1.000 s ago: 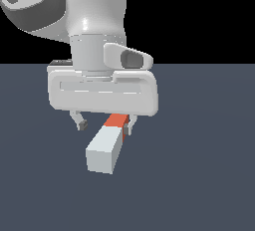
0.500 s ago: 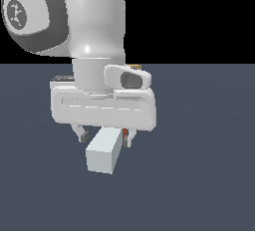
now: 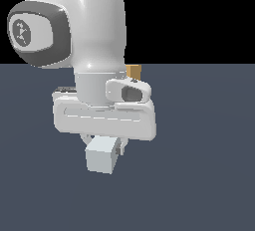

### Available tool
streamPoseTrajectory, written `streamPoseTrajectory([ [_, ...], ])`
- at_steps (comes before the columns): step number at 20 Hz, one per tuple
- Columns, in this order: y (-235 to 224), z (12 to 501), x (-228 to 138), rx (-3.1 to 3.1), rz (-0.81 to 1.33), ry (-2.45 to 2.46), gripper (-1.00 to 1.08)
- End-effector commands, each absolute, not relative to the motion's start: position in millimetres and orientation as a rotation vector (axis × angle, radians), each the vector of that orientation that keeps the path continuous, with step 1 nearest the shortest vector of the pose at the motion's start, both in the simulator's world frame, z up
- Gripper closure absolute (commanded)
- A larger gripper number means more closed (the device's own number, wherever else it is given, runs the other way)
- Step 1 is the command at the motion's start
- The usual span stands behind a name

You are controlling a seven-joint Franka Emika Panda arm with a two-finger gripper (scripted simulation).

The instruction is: Insert the peg into the horizontal hole in a box.

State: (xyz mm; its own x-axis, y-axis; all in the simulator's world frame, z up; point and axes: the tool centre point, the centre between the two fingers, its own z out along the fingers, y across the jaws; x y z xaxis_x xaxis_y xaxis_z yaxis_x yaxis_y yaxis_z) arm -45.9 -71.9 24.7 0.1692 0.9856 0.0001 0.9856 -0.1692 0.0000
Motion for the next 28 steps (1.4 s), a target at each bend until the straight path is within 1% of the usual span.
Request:
streamPoseTrajectory([
  [1,-71.8,24.2,-45.9,-2.402,0.0,-2.025,1.08],
  [10,-71.1,24.8,-46.2,-2.403,-0.001,-2.024,1.08],
  [15,-59.8,27.4,-52.4,-2.414,-0.001,-2.011,1.08],
  [21,-29.6,34.1,-68.0,-2.442,-0.001,-1.977,1.08],
  [28,24.4,45.8,-92.2,-2.489,-0.001,-1.917,1.08],
])
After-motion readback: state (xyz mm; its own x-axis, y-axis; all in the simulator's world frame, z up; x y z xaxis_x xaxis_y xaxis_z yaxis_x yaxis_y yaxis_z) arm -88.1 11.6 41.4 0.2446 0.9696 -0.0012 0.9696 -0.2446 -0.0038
